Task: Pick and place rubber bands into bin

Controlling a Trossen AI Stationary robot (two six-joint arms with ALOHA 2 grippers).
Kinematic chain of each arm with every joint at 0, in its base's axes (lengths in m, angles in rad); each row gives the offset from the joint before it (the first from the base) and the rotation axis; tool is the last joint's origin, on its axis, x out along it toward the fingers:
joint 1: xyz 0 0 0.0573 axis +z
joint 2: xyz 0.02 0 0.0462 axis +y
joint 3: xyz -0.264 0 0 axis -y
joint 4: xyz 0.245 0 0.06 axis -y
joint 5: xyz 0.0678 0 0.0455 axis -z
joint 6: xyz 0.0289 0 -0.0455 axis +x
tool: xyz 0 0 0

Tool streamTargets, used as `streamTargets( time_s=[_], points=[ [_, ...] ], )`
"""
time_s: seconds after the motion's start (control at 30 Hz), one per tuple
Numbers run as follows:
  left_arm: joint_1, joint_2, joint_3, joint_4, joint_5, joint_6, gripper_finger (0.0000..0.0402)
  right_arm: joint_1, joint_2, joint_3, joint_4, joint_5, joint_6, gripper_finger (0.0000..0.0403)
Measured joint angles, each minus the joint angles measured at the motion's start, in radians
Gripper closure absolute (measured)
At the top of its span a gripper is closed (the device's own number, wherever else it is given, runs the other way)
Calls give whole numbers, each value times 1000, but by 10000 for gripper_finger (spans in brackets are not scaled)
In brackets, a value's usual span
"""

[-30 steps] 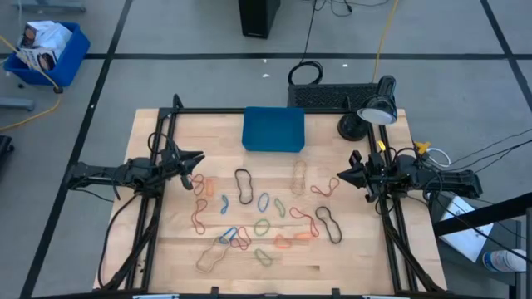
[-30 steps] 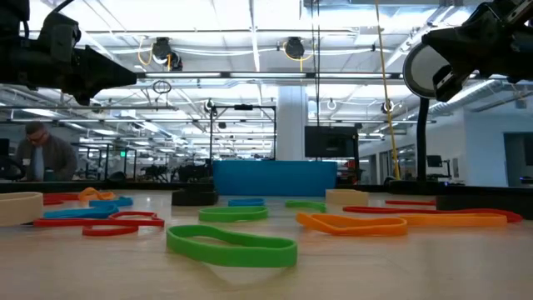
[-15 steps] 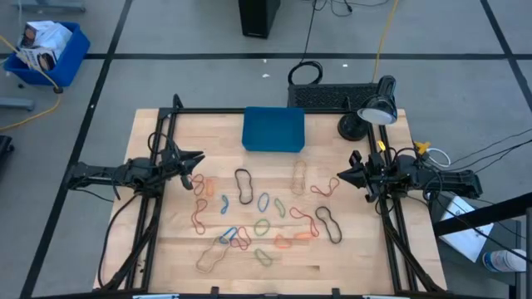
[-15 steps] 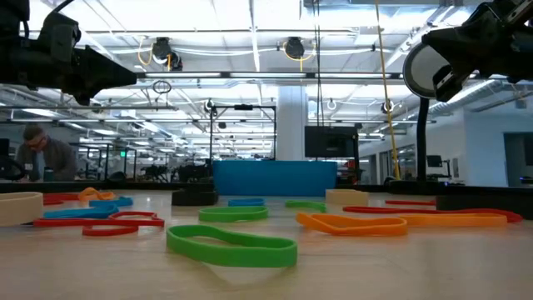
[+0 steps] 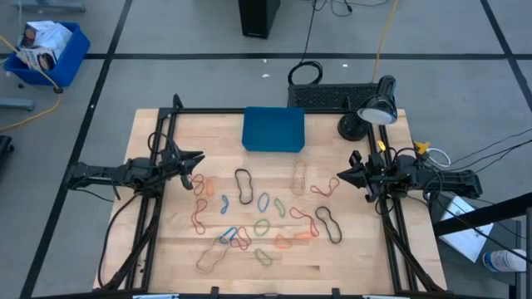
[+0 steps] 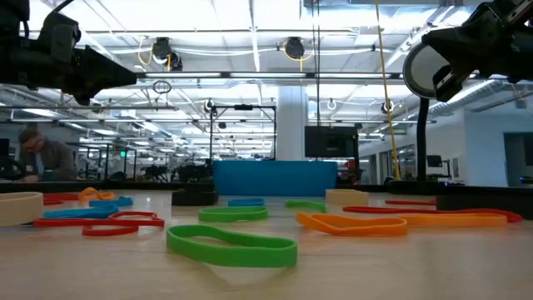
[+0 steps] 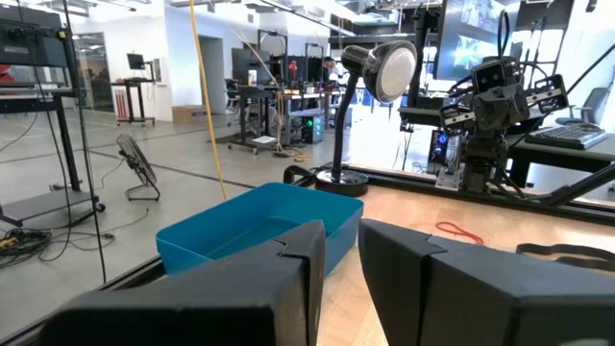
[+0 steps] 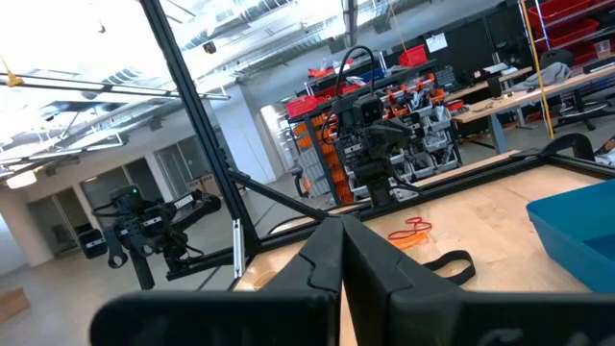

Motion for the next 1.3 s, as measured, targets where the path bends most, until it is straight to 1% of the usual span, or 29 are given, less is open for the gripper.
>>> streamTargets(
  time_s=[0.17, 0.27, 0.3, 0.33, 0.4, 0.43, 0.5, 0.57, 0.67, 0.8, 0.93, 1.07, 1.17, 1.3],
  points=[
    [0, 0, 0, 0, 0, 0, 327, 0, 0, 0, 13, 0, 0, 403],
    [0, 0, 0, 0, 0, 0, 327, 3, 0, 0, 12, -8, 41, 403],
    [0, 0, 0, 0, 0, 0, 327, 4, 2, 0, 12, -33, 36, 403],
    [0, 0, 0, 0, 0, 0, 327, 8, 5, 0, 11, -82, 11, 403],
    [0, 0, 0, 0, 0, 0, 327, 20, 9, -8, 13, -210, -45, 403],
    [0, 0, 0, 0, 0, 0, 327, 29, 11, -16, 29, -252, -54, 403],
    [0, 0, 0, 0, 0, 0, 327, 49, 14, -44, 113, -274, -60, 403],
    [0, 0, 0, 0, 0, 0, 327, 70, 20, -42, 146, -259, -96, 403],
    [0, 0, 0, 0, 0, 0, 327, 94, 45, -42, 165, -201, -187, 403],
    [0, 0, 0, 0, 0, 0, 327, 116, 108, -42, 186, -139, -422, 403],
    [0, 0, 0, 0, 0, 0, 327, 123, 194, -42, 301, -23, -455, 402],
    [0, 0, 0, 0, 0, 0, 327, 120, 292, -32, 419, 38, -525, 395],
    [0, 0, 0, 0, 0, 0, 327, 120, 370, 5, 421, 121, -568, 387],
    [0, 0, 0, 0, 0, 0, 327, 120, 482, 42, 427, 158, -623, 374]
  ],
)
